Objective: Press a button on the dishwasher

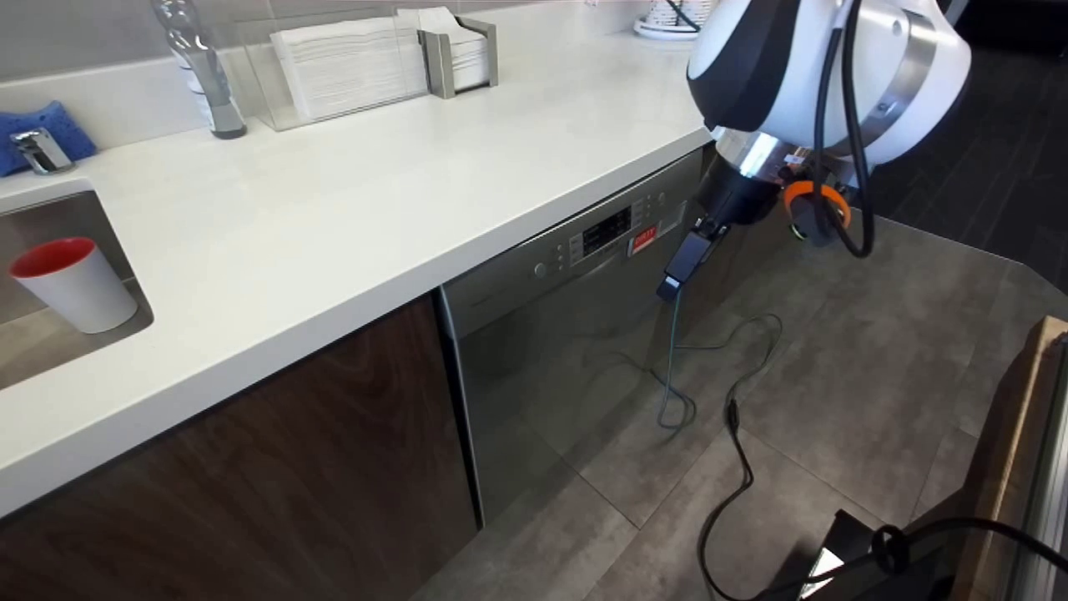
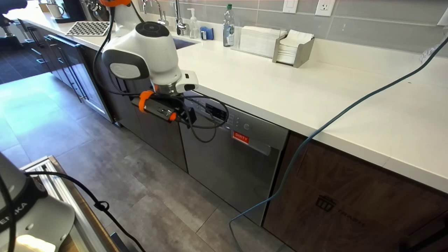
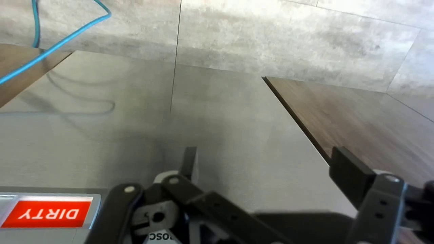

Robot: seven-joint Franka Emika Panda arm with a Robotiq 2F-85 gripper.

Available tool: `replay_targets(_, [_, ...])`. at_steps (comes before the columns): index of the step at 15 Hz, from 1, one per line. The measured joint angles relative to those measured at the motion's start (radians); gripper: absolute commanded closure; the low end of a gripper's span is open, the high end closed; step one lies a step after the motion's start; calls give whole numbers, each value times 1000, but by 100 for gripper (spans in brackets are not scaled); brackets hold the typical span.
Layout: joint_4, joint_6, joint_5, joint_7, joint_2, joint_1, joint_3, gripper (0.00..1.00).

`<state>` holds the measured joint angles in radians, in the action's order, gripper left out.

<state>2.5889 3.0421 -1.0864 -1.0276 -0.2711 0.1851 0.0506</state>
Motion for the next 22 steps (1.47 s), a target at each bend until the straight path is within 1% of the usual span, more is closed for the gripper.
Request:
replay_targets(2, [34,-22,153,132,38,-3,-5,0])
replay_targets(3, [44,-47,210,181,58,6,-20,0])
replay_targets(6, [51,-158,351,292,130,39,-75,0])
replay_targets(8, [49,-224,447,376,180,48,-96,0])
replay_targets(11, [43,-312,577,509,252,6,-56,0])
replay_targets(14, [33,-383,663,633,316,-13,-24,0])
replay_targets(16, [27,-419,698,703,350,-13,-10,0])
replay_targets(22, [26,-430,703,722,367,-14,-4,0])
